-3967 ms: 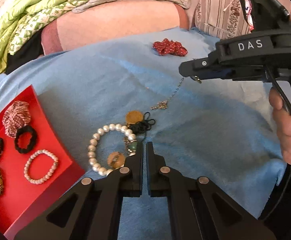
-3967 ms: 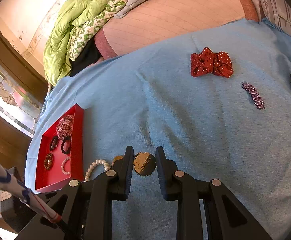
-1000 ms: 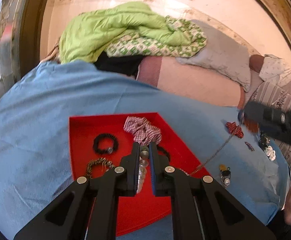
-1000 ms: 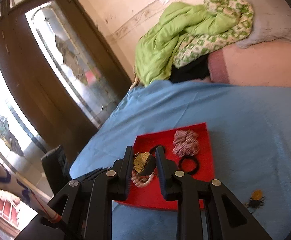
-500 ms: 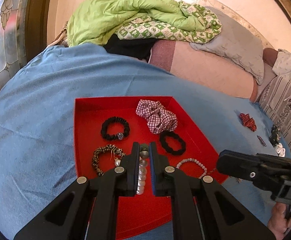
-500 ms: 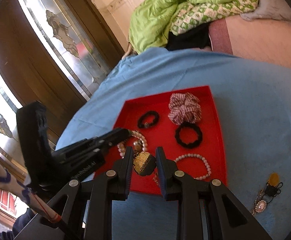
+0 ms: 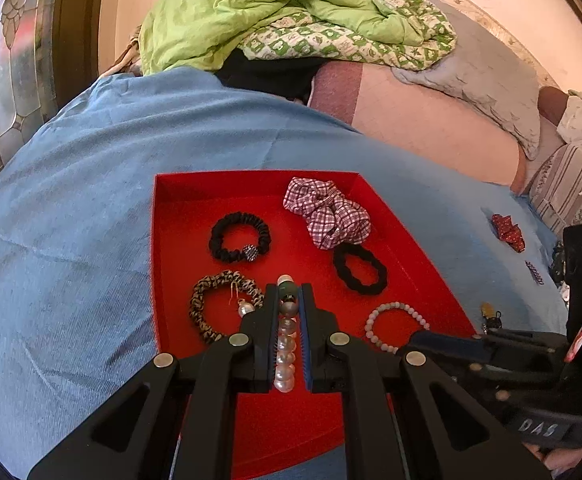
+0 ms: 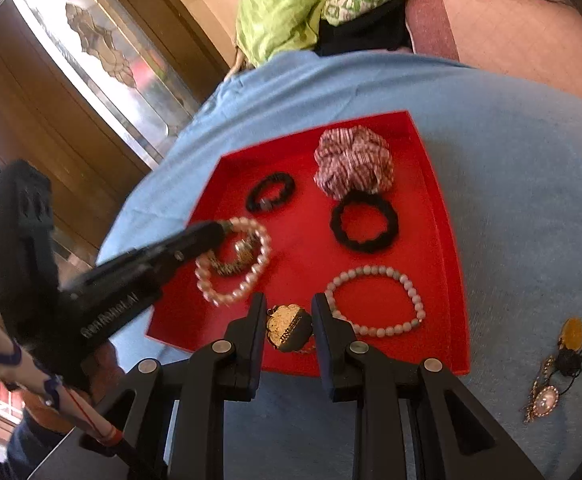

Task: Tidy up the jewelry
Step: 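Carry both items over the red tray and open both tools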

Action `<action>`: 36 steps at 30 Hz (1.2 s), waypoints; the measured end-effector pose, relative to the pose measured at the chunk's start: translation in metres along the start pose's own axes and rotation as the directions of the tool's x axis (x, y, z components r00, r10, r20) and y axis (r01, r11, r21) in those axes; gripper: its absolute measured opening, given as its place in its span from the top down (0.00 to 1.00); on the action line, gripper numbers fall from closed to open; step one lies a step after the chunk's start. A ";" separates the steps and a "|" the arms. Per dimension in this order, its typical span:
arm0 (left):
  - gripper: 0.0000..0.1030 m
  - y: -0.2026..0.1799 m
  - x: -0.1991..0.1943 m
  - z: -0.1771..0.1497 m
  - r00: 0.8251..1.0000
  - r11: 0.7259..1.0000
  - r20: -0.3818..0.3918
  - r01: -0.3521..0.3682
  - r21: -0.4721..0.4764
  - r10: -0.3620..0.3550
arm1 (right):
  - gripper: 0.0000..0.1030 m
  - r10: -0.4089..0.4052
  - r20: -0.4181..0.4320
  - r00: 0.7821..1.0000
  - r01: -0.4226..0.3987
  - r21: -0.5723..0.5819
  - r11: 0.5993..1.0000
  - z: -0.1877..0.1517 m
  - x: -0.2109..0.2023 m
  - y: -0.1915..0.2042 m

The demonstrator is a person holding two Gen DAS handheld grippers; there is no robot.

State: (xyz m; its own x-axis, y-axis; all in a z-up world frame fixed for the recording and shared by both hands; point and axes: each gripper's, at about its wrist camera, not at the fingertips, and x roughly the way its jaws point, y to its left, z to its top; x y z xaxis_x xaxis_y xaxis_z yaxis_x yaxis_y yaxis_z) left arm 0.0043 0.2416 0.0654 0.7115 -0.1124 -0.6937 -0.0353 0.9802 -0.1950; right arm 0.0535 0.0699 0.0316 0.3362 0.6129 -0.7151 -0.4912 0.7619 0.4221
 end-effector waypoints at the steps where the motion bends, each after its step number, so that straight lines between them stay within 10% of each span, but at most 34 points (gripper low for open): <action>1: 0.91 0.001 0.001 0.000 1.000 1.000 -0.005 -0.003 0.000 0.003 | 0.76 -0.006 -0.005 1.000 0.006 -0.006 1.000 -0.001 0.002 0.000; 36: 0.91 -0.003 0.010 -0.003 0.997 0.997 -0.042 -0.062 0.035 0.063 | 0.75 -0.077 -0.029 0.997 0.075 -0.063 0.995 -0.009 0.010 0.003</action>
State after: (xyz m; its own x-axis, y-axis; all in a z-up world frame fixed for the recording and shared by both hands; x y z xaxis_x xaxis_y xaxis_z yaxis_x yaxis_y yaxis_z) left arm 0.0091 0.2375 0.0566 0.6781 -0.0569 -0.7328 -0.0544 0.9904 -0.1272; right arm 0.0486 0.0759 0.0210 0.3496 0.5458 -0.7615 -0.5144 0.7911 0.3309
